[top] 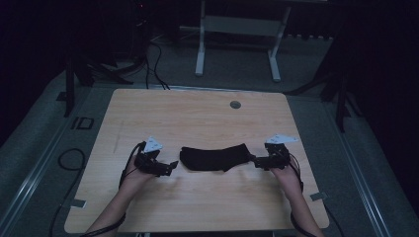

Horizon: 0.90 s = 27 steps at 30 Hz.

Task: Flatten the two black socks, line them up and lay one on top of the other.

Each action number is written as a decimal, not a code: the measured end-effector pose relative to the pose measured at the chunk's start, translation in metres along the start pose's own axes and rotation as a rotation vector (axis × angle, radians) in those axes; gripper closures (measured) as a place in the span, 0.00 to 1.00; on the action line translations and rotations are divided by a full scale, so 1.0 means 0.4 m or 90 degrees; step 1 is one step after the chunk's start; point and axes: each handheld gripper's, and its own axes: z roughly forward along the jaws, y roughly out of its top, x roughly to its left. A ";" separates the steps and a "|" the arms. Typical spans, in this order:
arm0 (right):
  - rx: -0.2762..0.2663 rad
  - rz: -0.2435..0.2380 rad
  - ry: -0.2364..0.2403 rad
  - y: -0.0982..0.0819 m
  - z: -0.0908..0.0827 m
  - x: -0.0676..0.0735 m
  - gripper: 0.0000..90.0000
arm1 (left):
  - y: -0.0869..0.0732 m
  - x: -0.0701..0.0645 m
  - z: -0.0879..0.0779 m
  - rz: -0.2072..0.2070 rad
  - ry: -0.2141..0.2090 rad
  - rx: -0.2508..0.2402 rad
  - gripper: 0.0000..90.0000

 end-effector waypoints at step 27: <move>0.026 0.040 -0.037 -0.152 -0.111 -0.062 0.15 | -0.135 0.032 -0.124 -0.053 0.026 -0.002 0.04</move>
